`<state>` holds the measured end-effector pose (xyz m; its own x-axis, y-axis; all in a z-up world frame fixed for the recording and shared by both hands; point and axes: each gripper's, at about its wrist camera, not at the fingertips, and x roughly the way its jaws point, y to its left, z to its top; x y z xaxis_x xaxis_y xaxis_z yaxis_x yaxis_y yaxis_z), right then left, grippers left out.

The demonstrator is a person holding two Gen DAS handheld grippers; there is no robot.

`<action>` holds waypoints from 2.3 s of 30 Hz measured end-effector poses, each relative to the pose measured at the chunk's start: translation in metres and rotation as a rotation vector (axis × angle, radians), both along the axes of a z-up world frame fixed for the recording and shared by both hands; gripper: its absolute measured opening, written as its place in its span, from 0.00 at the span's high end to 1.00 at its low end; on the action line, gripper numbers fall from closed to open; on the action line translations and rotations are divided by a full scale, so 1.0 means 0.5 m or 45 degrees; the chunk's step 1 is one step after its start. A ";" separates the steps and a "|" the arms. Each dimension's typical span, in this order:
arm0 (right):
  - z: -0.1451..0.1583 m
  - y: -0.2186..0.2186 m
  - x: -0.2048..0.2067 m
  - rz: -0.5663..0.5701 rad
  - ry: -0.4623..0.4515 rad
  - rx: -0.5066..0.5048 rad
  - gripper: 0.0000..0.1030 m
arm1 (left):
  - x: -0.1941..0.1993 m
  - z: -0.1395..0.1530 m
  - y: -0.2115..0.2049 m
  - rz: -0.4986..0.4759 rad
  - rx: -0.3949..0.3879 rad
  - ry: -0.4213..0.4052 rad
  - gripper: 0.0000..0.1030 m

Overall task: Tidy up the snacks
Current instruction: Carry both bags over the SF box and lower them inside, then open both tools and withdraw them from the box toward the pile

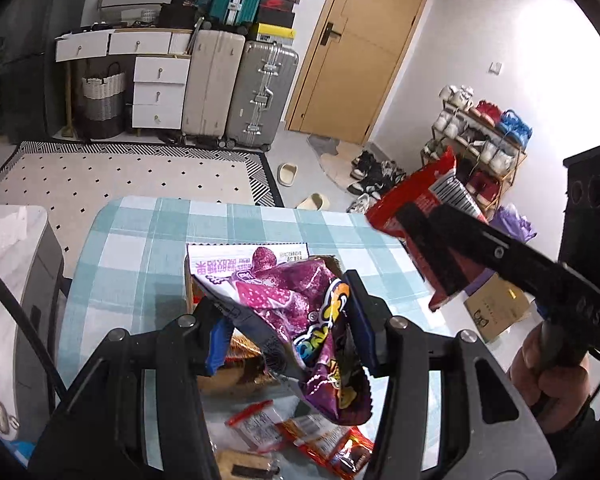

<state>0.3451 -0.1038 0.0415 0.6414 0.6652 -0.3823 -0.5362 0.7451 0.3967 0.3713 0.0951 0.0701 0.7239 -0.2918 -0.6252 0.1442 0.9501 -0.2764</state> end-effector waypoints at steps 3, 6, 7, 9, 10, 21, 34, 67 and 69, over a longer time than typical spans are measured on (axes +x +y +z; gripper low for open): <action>-0.010 0.015 0.023 -0.004 0.003 -0.043 0.75 | 0.050 -0.023 -0.009 -0.001 0.039 0.038 0.54; -0.042 0.019 0.056 -0.004 0.048 -0.059 0.75 | 0.100 -0.070 -0.009 -0.009 0.033 0.098 0.54; -0.056 0.020 0.068 -0.011 0.067 -0.068 0.75 | 0.115 -0.086 -0.008 -0.008 0.032 0.120 0.54; -0.085 0.018 0.088 -0.012 0.107 -0.080 0.75 | 0.136 -0.118 -0.008 -0.007 0.038 0.159 0.54; -0.103 0.016 0.099 -0.018 0.130 -0.088 0.75 | 0.144 -0.133 -0.009 -0.011 0.047 0.175 0.54; -0.244 0.017 0.163 -0.004 0.299 -0.144 0.75 | 0.197 -0.267 -0.015 -0.024 0.045 0.264 0.54; -0.313 0.043 0.186 0.017 0.371 -0.219 0.75 | 0.222 -0.317 -0.039 -0.052 0.141 0.357 0.51; -0.177 -0.037 0.048 -0.040 0.175 -0.187 0.40 | 0.010 -0.218 0.015 0.141 0.234 0.184 0.24; -0.165 -0.053 0.022 -0.053 0.152 -0.167 0.32 | -0.017 -0.208 0.013 0.158 0.267 0.157 0.24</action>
